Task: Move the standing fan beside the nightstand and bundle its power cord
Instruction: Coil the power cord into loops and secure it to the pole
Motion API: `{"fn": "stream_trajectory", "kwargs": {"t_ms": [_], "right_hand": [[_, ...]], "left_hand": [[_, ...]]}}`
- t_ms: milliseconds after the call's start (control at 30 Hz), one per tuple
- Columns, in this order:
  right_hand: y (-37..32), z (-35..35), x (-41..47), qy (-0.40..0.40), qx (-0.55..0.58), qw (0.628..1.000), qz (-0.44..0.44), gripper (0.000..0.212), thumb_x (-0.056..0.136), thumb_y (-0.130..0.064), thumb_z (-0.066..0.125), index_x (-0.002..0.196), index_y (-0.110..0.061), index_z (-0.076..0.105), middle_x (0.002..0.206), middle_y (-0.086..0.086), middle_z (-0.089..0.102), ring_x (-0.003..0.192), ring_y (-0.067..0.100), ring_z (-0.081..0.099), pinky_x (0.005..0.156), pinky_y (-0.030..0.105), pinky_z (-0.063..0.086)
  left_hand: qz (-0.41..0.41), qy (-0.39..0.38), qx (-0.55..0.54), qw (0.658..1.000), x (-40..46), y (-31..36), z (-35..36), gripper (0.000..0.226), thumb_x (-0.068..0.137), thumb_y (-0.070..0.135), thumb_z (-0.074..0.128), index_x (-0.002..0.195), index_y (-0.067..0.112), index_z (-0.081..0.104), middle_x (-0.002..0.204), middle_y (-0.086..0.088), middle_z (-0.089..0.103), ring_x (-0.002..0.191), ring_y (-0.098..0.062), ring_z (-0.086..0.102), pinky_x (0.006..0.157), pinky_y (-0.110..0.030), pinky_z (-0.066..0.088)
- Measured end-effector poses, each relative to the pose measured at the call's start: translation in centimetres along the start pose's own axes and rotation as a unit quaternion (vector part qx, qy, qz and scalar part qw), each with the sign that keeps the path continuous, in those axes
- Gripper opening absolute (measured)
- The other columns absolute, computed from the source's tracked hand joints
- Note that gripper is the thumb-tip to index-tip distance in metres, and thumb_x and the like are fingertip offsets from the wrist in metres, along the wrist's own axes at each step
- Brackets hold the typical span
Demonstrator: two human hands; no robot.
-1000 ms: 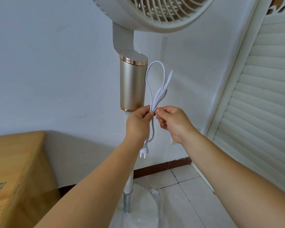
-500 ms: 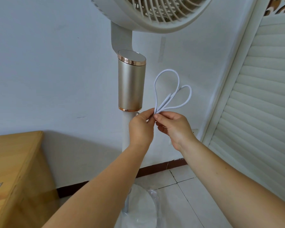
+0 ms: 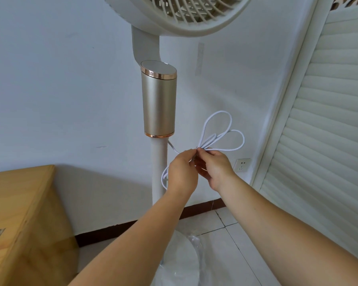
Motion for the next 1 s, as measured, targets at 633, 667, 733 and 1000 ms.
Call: {"fn": "stream_trajectory", "kwargs": {"t_ms": [633,667,733,1000], "right_hand": [[2.8,2.0,4.0,-0.001,-0.025,0.997,0.074,0.010,0.092,-0.012,0.052,0.084,-0.012,0.058,0.078,0.007,0.060,0.072,0.019,0.059,0.063,0.030,0.049],[2.6,2.0,4.2,0.002,-0.061,0.997,0.047,0.009,0.092,-0.012,0.050,0.086,-0.011,0.058,0.078,0.008,0.060,0.071,0.019,0.058,0.065,0.030,0.049],[2.2,2.1,4.7,0.002,-0.133,0.991,0.006,0.012,0.092,-0.013,0.048,0.094,-0.009,0.059,0.076,0.007,0.059,0.068,0.017,0.057,0.063,0.028,0.047],[4.0,3.0,4.3,-0.042,-0.036,0.983,0.172,0.012,0.094,-0.013,0.046,0.088,-0.008,0.054,0.068,0.008,0.061,0.057,0.016,0.061,0.042,0.020,0.047]], "left_hand": [[-0.208,0.041,-0.068,0.975,-0.7,-5.2,-0.7,0.029,0.093,0.007,0.043,0.120,0.011,0.053,0.107,-0.008,0.064,0.088,-0.017,0.065,0.070,-0.024,0.052],[-0.208,0.042,-0.071,0.975,-0.9,-5.2,-0.8,0.028,0.093,0.007,0.042,0.118,0.012,0.054,0.104,-0.007,0.064,0.081,-0.014,0.066,0.064,-0.021,0.051],[-0.189,0.059,-0.055,0.979,-0.9,-5.2,-1.2,0.026,0.093,0.008,0.041,0.114,0.012,0.056,0.103,-0.006,0.065,0.078,-0.013,0.065,0.070,-0.026,0.054],[-0.108,0.209,-0.035,0.971,-0.7,-4.2,-4.3,0.023,0.089,0.005,0.042,0.096,0.017,0.060,0.101,-0.002,0.064,0.088,-0.017,0.057,0.079,-0.027,0.045]]}}
Point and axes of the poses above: each hand's wrist, its own x-axis towards the middle knuckle, its own z-axis out of the palm, y = z × x, the point moved 5 cm from there along x, towards the middle knuckle
